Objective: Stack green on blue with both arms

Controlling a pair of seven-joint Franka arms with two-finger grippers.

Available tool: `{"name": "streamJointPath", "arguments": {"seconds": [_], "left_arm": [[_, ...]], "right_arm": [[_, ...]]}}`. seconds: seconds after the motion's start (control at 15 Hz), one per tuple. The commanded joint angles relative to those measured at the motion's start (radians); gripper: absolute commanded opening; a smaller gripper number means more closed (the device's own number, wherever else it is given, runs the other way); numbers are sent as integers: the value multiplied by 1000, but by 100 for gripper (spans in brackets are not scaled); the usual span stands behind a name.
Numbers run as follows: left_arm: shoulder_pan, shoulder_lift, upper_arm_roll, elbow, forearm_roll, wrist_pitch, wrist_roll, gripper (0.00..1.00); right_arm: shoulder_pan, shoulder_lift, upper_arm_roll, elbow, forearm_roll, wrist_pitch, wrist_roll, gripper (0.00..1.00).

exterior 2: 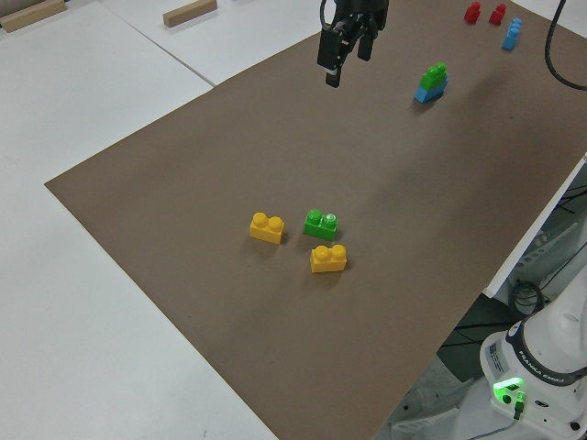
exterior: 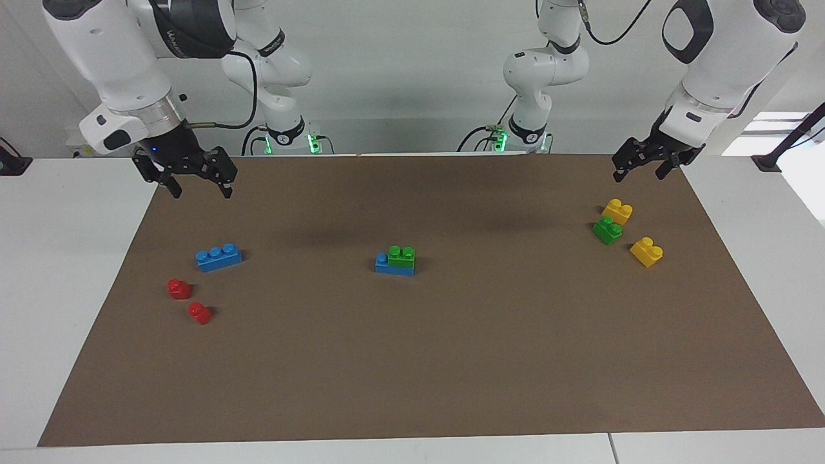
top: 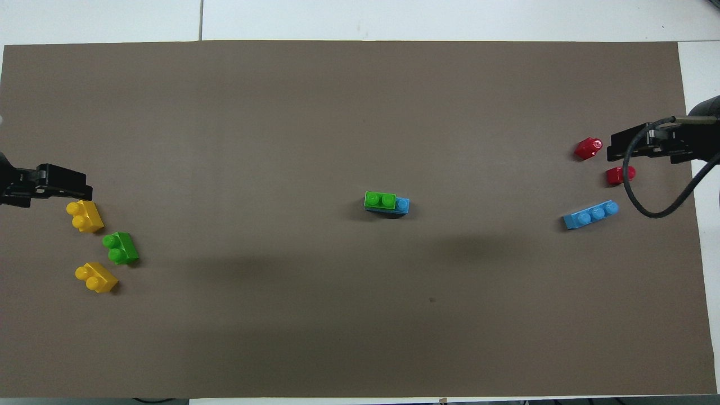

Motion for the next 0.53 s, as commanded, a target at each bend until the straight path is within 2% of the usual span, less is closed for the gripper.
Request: {"name": "streamJointPath", "arguments": {"seconds": [0.0,0.47], "left_arm": [[-2,-4,2,5,-10,-14,21,100],[0,-4,2,8,-7,-11,25,100]], "right_arm": [[-14,13,13,22,-14,-22,-19,100],[9,13,19,28,-11,-16,-12,100]]}}
